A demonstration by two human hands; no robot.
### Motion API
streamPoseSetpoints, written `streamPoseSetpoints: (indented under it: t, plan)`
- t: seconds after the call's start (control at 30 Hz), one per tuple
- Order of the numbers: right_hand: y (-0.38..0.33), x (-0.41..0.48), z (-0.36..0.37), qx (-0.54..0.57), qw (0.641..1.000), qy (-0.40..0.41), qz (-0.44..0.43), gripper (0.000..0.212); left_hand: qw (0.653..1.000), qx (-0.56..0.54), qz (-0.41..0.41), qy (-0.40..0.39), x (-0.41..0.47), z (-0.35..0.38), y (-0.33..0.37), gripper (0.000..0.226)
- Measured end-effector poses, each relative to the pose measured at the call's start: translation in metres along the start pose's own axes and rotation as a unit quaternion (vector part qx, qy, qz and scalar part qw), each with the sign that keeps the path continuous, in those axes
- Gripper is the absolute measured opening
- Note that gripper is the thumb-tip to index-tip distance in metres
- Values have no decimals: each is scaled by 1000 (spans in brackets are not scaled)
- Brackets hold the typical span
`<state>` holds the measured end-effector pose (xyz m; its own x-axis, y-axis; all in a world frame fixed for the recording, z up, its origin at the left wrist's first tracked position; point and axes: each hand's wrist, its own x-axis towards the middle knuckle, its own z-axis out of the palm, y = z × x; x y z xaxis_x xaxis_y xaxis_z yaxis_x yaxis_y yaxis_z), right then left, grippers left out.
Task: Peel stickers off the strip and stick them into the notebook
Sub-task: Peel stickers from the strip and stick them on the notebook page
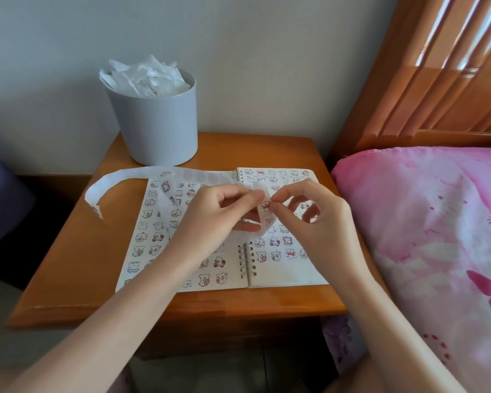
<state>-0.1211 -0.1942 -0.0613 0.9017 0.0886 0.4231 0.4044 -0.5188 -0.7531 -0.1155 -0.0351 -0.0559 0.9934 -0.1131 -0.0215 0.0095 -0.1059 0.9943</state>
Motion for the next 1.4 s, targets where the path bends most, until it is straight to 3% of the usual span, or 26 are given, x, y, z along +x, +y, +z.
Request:
streamPoseSetpoints:
  t: [0.17, 0.33, 0.73, 1.03, 1.13, 1.23, 1.4]
  plan:
    - [4, -7, 0, -43, 999, -10, -14, 7, 1000, -10, -9, 14, -1, -1, 0, 18]
    - [0, -6, -6, 29, 999, 15, 14, 8, 1000, 7, 7, 0, -5, 2, 1, 15]
    - [-2, -4, -3, 62, 997, -16, 53, 9, 999, 35, 15, -2, -6, 3, 1, 15]
    - [-2, -10, -1, -37, 999, -31, 23, 13, 997, 69, 11, 13, -5, 5, -1, 16]
    - [-8, -13, -11, 33, 999, 0, 11, 10, 996, 79, 10, 28, -2, 4, -3, 18]
    - [-12, -17, -29, 118, 991, 23, 63, 7, 994, 99, 22, 38, -2, 3, -3, 19]
    - [8, -24, -51, 90, 964, -47, 245, 3, 992, 120, 32, 38, -5, 3, -3, 19]
